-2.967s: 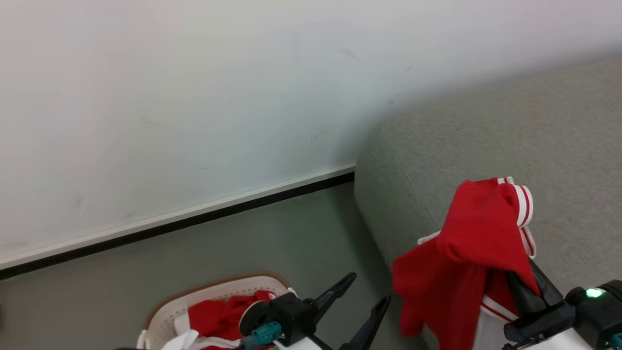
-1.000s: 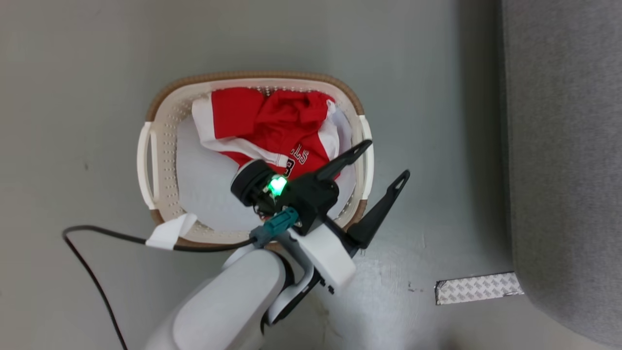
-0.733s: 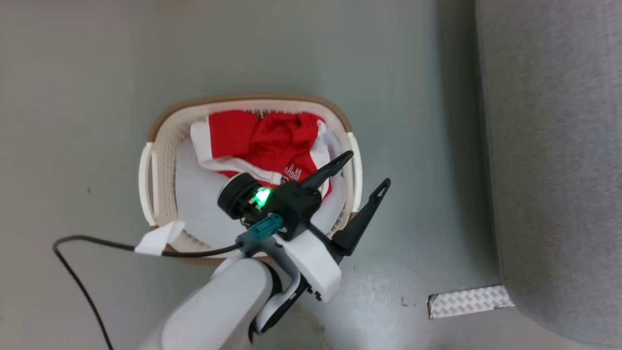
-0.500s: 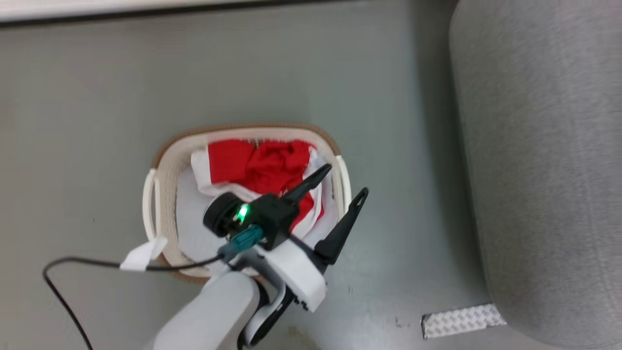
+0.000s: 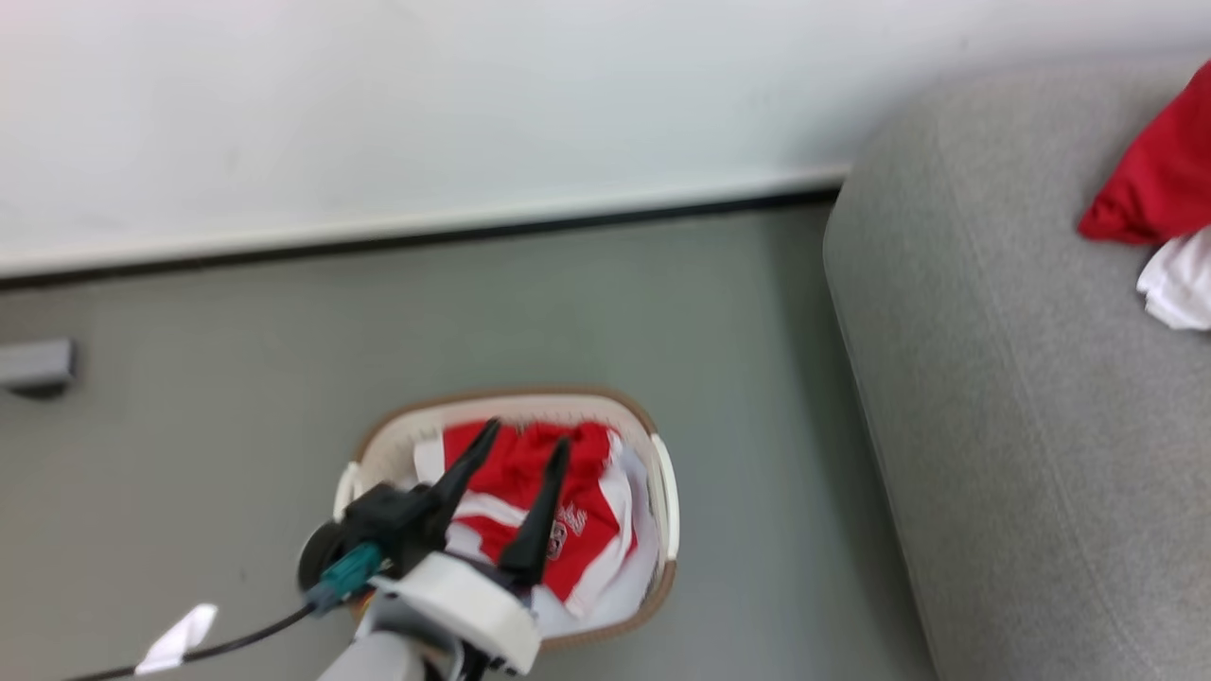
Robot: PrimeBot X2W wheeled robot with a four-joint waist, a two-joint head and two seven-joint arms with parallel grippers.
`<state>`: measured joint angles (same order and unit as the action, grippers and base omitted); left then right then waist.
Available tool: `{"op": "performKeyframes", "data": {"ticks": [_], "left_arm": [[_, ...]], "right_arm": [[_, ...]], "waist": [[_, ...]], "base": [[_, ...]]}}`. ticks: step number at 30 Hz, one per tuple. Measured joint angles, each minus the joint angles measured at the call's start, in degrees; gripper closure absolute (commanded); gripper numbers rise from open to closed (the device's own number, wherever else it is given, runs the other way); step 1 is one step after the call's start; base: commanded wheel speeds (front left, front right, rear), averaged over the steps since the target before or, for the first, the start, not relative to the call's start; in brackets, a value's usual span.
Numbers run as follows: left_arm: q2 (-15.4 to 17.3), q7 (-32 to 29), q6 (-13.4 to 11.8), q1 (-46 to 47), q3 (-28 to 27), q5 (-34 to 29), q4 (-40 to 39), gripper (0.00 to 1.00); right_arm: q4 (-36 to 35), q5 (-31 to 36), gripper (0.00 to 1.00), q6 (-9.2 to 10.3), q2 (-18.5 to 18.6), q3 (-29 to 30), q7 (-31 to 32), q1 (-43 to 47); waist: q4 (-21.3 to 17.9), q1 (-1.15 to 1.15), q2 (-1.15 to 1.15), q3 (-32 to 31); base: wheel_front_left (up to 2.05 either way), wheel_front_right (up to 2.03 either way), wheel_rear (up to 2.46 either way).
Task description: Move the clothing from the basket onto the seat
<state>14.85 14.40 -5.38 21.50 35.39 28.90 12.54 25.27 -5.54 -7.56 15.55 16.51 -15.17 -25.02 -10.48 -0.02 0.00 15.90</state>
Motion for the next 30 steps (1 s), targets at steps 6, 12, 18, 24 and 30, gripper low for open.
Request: {"op": "performKeyframes", "data": {"ticks": [6,12,18,24,30], "left_arm": [[0.6,0.6,-1.3,-6.9,-5.6,0.9,-0.1,0.0],[-0.1,0.7,-1.5,-13.9,-12.7,-0.7,-1.9,0.0],[-2.0,0.7,-0.2,-20.2,-18.2,-3.4,-1.7,0.0],[-3.7,0.7,1.5,-24.2,-22.6,-6.4,-1.8,0.0],[-5.9,0.7,3.6,-25.7,-25.5,-8.7,-1.2,0.0]], "right_arm": [[-8.6,1.0,0.0,0.0,-5.3,-3.4,0.0,10.4],[-13.7,1.6,0.0,0.0,-9.5,-7.5,0.0,18.0],[-15.1,2.2,0.0,0.0,-12.0,-10.4,0.0,24.2],[-13.8,1.8,0.0,0.0,-12.5,-11.2,0.0,27.9],[-11.3,-1.7,0.0,0.0,-12.6,-14.1,0.0,29.3]], "waist": [[1.4,-0.01,0.0,-6.7],[3.4,-0.01,0.0,-11.8],[5.3,-0.01,0.0,-15.9],[7.2,0.0,0.0,-17.9],[7.9,0.01,0.0,-18.5]], "base": [[0.0,0.0,0.0],[0.0,0.0,0.0],[0.0,0.0,0.0],[0.0,0.0,0.0],[0.0,0.0,0.0]]}}
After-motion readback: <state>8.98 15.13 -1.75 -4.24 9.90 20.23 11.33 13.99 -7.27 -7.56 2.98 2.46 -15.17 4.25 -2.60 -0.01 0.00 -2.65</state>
